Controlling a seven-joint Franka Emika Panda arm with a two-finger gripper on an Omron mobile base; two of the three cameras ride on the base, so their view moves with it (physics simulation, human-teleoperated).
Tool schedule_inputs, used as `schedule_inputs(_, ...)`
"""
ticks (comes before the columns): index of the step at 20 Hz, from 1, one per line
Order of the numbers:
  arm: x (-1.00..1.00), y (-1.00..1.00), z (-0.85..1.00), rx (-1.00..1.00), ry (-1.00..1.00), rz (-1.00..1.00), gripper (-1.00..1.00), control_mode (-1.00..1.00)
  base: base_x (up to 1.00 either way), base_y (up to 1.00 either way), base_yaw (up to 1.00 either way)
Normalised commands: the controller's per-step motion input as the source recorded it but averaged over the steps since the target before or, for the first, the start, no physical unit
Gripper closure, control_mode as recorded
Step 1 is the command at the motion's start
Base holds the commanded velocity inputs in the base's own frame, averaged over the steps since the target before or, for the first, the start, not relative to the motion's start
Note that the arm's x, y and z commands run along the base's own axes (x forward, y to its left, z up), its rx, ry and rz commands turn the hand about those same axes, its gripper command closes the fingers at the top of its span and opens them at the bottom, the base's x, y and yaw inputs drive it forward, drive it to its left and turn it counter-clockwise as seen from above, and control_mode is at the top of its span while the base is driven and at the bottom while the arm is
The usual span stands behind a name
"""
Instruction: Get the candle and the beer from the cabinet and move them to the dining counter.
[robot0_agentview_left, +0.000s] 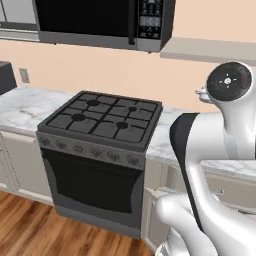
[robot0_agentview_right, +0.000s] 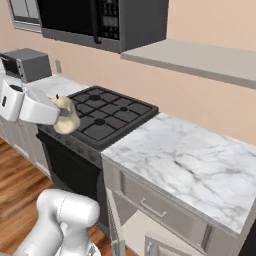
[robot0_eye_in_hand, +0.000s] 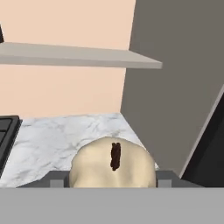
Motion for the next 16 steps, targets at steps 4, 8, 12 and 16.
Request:
schedule_inputs(4, 0.00, 0.00, 0.00, 0.00, 0.00, 0.00, 1.00, 1.00, -0.15, 0.76, 0.50)
schedule_inputs(8, 0.00, 0.00, 0.00, 0.00, 0.00, 0.00, 1.00, 1.00, -0.03, 0.77, 0.51)
schedule_inputs(12, 0.00, 0.00, 0.00, 0.00, 0.00, 0.00, 1.00, 1.00, 0.00, 0.69, 0.49)
schedule_inputs(16, 0.00, 0.00, 0.00, 0.00, 0.00, 0.00, 1.00, 1.00, 0.00, 0.47, 0.46)
